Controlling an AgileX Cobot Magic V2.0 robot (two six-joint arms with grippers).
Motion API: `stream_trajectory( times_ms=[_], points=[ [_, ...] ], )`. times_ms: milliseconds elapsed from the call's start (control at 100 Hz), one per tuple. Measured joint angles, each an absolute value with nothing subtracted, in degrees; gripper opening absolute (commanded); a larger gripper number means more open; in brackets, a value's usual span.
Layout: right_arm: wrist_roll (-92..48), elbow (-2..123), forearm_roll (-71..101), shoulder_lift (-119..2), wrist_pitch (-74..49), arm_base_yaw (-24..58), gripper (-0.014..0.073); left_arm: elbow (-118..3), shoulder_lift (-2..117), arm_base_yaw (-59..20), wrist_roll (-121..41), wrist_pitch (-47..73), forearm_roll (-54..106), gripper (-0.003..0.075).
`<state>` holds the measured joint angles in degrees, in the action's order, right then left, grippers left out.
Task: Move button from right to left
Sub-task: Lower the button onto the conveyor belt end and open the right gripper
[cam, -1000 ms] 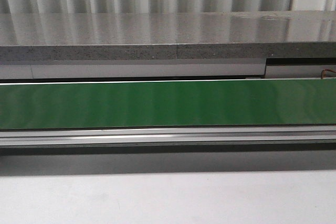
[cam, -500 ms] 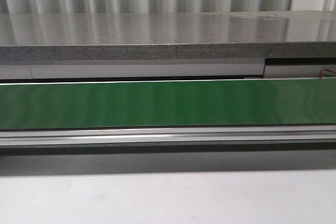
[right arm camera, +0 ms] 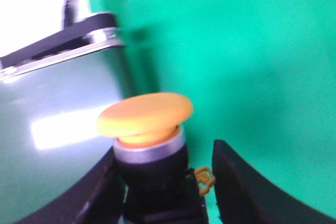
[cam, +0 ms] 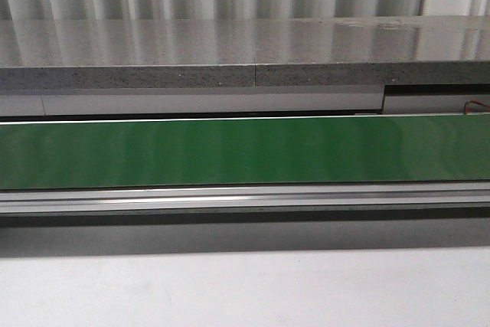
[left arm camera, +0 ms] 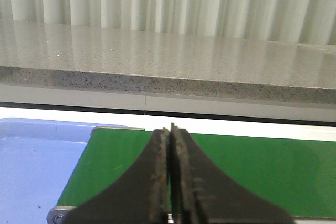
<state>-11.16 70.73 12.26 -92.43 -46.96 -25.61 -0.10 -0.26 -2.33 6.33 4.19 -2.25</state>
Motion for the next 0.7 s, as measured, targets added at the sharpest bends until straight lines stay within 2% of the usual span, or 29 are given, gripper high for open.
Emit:
stream_trajectory(
  times_ms=[280, 550, 700],
  points=[
    [-10.8, 70.73, 13.07, -92.22, -48.94, -18.7, 0.0176, -0.1, -0.26, -2.33, 6.33, 4.19, -2.25, -0.002],
    [-10.67, 70.73, 13.5, -95.75, -49.04, -16.15, 0.0181, -0.1, -0.26, -2.33, 6.33, 4.19, -2.25, -0.002],
    [-10.58, 70.73, 14.25, -97.64, -49.04, -16.15, 0.0292, -0.1, -0.26, -2.33, 6.33, 4.19, -2.25, -0.002]
  ],
)
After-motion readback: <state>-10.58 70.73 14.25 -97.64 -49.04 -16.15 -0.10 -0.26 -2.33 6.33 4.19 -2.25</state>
